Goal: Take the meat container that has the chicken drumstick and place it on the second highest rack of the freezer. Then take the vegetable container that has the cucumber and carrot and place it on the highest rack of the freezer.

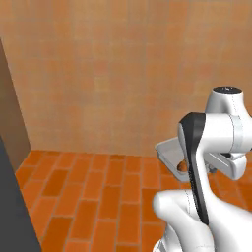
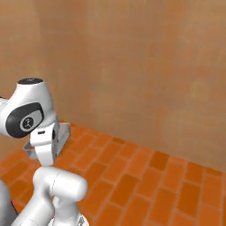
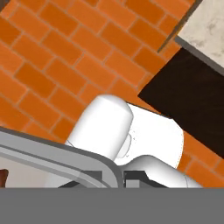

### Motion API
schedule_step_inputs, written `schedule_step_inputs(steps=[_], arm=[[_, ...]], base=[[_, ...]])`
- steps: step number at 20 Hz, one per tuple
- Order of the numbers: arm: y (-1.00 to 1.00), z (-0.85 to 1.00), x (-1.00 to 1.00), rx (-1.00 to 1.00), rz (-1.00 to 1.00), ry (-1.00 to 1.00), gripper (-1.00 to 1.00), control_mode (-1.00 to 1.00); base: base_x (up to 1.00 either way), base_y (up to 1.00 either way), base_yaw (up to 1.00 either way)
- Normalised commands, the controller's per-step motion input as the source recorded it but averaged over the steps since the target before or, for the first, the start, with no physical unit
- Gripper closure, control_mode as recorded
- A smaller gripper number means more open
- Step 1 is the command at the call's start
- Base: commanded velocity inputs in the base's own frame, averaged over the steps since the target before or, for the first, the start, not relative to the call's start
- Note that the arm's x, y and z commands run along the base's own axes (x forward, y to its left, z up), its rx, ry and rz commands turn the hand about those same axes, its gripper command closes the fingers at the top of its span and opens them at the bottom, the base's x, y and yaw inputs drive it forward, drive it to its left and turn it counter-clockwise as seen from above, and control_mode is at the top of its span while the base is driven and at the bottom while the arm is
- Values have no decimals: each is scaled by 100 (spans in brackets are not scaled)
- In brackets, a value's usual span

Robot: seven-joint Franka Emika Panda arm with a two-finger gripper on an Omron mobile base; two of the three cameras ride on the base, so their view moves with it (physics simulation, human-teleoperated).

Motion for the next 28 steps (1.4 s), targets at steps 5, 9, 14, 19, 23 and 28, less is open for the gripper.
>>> schedule_step_inputs(steps=[5, 9, 14, 19, 23, 28], arm=[[0, 0, 0, 0, 0, 0, 100, 100], [0, 0, 0, 0, 0, 0, 100, 100], [0, 0, 0, 0, 0, 0, 100, 100], [0, 0, 0, 0, 0, 0, 100, 100], [0, 0, 0, 0, 0, 0, 100, 100], [0, 0, 0, 0, 0, 0, 100, 100]], base=[[0, -14, 74], [0, -2, 71], [0, -2, 70], [0, 0, 68], [1, 0, 66], [10, 9, 55]])
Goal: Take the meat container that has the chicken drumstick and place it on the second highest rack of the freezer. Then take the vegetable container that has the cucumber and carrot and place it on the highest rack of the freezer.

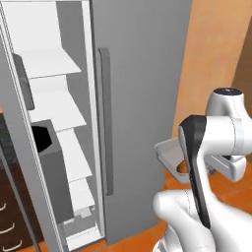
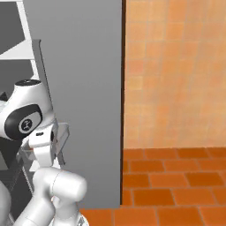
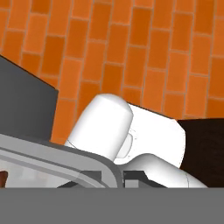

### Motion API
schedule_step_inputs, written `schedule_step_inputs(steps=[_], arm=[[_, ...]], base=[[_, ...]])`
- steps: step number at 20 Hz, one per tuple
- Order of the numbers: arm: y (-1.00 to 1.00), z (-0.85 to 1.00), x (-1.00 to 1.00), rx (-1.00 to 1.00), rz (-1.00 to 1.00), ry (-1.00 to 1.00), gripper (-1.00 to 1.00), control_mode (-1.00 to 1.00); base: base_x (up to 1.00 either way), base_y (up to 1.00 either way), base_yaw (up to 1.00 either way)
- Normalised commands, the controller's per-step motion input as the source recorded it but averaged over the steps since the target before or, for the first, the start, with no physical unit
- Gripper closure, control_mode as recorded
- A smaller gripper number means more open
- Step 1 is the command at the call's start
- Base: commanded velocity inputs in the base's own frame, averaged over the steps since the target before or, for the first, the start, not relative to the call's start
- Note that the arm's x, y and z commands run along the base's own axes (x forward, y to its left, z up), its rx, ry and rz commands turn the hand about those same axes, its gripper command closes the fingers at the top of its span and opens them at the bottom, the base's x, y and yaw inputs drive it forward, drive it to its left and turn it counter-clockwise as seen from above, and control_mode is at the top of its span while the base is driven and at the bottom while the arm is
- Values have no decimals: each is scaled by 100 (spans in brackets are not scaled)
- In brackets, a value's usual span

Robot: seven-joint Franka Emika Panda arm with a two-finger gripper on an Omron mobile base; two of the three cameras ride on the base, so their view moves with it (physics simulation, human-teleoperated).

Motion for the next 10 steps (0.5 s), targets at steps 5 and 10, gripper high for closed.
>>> schedule_step_inputs(steps=[5, 10], arm=[[0, 0, 0, 0, 0, 0, 100, 100], [0, 0, 0, 0, 0, 0, 100, 100]], base=[[31, 35, 33], [41, 44, 26]])
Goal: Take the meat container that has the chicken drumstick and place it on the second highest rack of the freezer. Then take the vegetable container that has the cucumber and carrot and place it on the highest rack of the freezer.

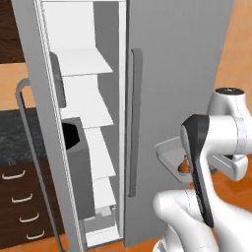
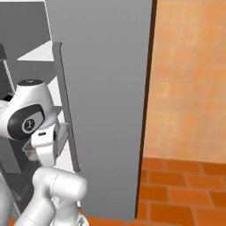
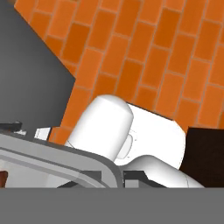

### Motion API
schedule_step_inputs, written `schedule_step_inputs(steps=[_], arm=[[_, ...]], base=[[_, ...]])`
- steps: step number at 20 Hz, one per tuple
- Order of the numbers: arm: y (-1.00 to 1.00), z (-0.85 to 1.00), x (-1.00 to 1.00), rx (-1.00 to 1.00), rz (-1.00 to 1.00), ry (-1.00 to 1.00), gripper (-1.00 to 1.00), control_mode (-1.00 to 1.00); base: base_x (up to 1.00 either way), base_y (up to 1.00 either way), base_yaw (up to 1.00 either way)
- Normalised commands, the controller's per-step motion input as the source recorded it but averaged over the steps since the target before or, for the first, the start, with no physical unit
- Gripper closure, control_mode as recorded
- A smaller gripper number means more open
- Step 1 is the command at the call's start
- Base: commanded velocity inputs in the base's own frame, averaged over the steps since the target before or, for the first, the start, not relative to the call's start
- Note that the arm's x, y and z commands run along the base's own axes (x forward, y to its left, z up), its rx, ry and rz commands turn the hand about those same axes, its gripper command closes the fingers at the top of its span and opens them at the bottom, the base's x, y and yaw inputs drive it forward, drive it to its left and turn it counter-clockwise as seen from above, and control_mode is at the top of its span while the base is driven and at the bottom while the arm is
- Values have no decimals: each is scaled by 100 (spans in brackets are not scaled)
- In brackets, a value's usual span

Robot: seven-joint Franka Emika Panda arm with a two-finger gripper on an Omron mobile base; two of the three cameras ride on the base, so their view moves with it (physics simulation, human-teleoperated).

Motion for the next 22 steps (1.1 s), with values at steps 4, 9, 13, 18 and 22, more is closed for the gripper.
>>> schedule_step_inputs(steps=[4, 9, 13, 18, 22], arm=[[0, 0, 0, 0, 0, 0, 100, 100], [0, 0, 0, 0, 0, 0, 100, 100], [0, 0, 0, 0, 0, 0, 100, 100], [0, 0, 0, 0, 0, 0, 100, 100], [0, 0, 0, 0, 0, 0, 100, 100]], base=[[25, 59, 22], [21, 33, 16], [45, 0, 7], [61, 0, 2], [29, 1, 4]])
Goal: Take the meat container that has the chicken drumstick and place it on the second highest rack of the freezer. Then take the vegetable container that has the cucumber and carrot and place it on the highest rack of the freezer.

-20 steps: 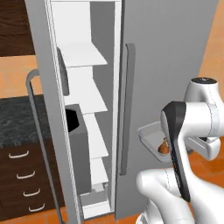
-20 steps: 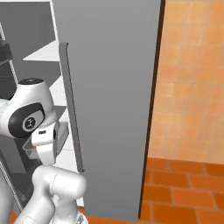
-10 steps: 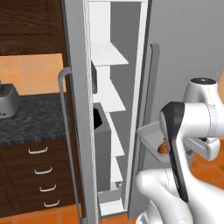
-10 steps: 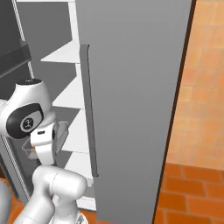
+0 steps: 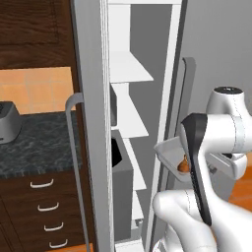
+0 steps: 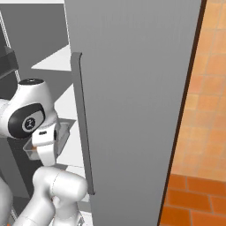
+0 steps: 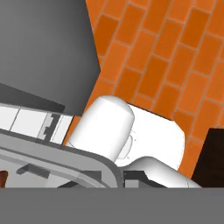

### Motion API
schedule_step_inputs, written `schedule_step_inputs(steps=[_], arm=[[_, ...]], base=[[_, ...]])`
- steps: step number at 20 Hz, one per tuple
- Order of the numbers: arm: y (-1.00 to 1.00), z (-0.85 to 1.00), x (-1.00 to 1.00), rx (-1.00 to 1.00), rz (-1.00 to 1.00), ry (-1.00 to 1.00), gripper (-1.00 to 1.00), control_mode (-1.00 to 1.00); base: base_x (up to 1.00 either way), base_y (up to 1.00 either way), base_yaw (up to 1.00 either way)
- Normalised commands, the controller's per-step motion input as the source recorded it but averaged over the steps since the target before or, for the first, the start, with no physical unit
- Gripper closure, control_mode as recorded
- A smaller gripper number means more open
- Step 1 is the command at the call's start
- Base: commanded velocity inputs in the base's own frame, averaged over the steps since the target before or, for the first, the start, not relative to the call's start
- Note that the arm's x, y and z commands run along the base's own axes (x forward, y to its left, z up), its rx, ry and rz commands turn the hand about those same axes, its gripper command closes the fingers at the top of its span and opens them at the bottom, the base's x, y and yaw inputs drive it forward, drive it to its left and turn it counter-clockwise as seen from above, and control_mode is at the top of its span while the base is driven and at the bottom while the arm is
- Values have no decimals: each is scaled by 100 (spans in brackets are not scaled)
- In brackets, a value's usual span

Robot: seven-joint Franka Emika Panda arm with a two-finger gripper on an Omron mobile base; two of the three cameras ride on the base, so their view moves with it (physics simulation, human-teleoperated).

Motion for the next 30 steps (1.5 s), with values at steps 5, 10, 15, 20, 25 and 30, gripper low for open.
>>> schedule_step_inputs(steps=[5, 10, 15, 20, 25, 30], arm=[[0, 0, 0, 0, 0, 0, 100, 100], [0, 0, 0, 0, 0, 0, 100, 100], [25, 0, 0, 1, -1, 0, 100, -100], [17, 5, 30, 11, -6, 0, 100, -100], [17, 1, 41, 14, -6, 0, 100, -100], [43, -2, 8, 3, -5, 0, 100, -100]], base=[[0, 0, 2], [0, 0, 0], [0, 0, 0], [0, 0, 0], [0, 0, 0], [0, 0, 0]])
